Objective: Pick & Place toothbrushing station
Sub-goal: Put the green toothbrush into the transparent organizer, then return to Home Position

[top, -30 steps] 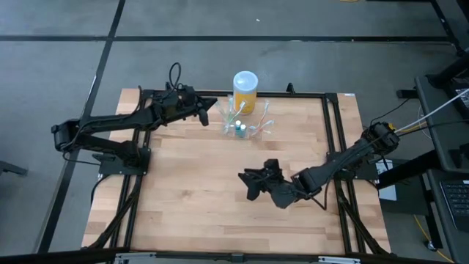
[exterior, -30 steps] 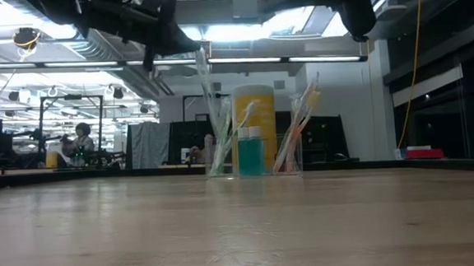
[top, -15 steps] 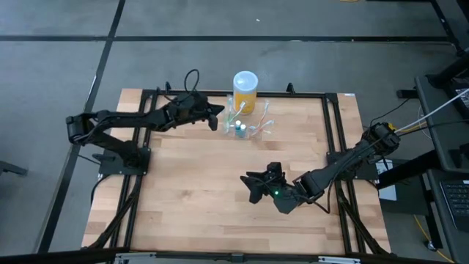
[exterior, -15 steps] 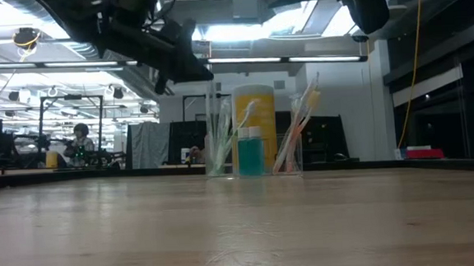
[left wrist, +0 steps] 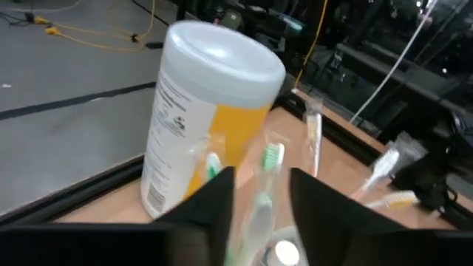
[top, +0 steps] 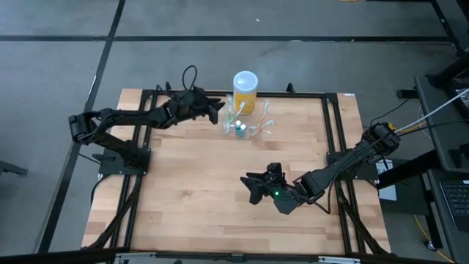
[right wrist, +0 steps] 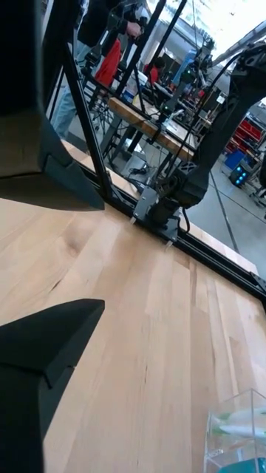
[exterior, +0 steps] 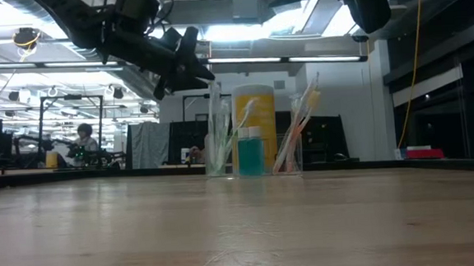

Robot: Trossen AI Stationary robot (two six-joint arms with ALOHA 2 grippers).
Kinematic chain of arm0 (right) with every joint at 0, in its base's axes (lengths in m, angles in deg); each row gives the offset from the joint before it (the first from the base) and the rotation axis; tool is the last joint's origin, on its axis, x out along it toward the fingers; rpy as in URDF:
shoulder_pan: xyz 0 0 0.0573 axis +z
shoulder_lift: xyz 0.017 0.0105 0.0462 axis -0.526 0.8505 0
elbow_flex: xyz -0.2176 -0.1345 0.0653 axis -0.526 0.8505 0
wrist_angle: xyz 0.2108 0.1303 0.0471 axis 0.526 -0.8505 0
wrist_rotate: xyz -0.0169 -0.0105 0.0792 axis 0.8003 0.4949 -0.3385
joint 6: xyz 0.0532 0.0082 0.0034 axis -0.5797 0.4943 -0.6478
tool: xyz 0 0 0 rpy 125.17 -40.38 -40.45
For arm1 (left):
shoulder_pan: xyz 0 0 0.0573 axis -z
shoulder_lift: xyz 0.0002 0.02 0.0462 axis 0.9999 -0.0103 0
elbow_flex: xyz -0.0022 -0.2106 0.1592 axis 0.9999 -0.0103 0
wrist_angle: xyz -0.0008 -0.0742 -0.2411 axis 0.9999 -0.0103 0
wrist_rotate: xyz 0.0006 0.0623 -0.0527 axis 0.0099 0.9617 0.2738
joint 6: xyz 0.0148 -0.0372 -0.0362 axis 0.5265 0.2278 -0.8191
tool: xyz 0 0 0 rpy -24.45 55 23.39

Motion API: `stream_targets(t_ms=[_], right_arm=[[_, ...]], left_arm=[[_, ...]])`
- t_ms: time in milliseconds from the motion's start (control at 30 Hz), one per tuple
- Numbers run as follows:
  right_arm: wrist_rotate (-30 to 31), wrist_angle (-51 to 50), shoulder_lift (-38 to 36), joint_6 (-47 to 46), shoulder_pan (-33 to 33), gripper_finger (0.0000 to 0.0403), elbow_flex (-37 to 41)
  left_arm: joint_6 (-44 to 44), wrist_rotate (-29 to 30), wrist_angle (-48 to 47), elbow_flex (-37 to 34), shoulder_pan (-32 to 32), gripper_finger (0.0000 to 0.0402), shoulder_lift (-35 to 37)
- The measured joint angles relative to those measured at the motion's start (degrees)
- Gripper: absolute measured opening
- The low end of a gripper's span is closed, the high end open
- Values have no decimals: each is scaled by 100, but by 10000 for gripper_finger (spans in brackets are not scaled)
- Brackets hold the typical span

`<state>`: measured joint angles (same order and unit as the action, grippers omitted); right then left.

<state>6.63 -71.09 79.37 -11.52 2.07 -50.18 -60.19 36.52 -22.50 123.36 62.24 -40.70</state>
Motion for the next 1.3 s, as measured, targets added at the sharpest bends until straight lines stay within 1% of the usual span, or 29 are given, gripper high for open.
stream_targets(t_ms=[167, 233, 300, 367, 433, 533, 600, 700, 767, 800, 867, 900, 1033, 1167, 1300], right_arm=[[0, 0, 0, 0, 0, 207, 2], [2, 0, 0, 2, 2, 207, 2], [87, 0, 0, 41, 28, 207, 0], [242, -13, -20, 164, 69, 207, 2], [455, -201, -189, 229, 129, 207, 7], [901, -912, -701, 168, 247, 207, 4], [1166, -1505, -1154, 155, 336, 207, 4], [1543, -2295, -1866, 176, 524, 207, 4], [1761, -2648, -2255, 249, 654, 207, 4], [1843, -2787, -2421, 313, 715, 207, 4], [2015, -2945, -2688, 389, 800, 208, 3], [2089, -3013, -2790, 431, 833, 208, 4], [2250, -3103, -3041, 558, 870, 208, 4], [2256, -3106, -3157, 669, 870, 208, 4], [2295, -3110, -3191, 794, 870, 208, 4]], left_arm=[[20, 24, 128, 0, -113, 216, 59], [156, 65, 133, 30, -149, 245, 160], [497, -125, 207, 66, -158, 264, 337], [775, -574, 390, 144, -181, 271, 592], [824, -1112, 402, 219, -353, 273, 973], [719, -1573, 310, 245, -928, 274, 1642], [723, -1901, -61, 247, -1420, 274, 2121], [654, -2619, -893, 217, -2066, 274, 2691], [685, -2963, -1319, 154, -2231, 274, 3025], [712, -3039, -1410, 96, -2220, 274, 3205], [723, -3050, -1453, -150, -2103, 273, 3583], [710, -2961, -1488, -312, -2015, 272, 3782], [494, -2241, -1478, -1067, -1542, 263, 4642], [318, -1509, -1437, -1692, -952, 254, 5551], [418, -897, -1546, -2153, -296, 247, 6177]])
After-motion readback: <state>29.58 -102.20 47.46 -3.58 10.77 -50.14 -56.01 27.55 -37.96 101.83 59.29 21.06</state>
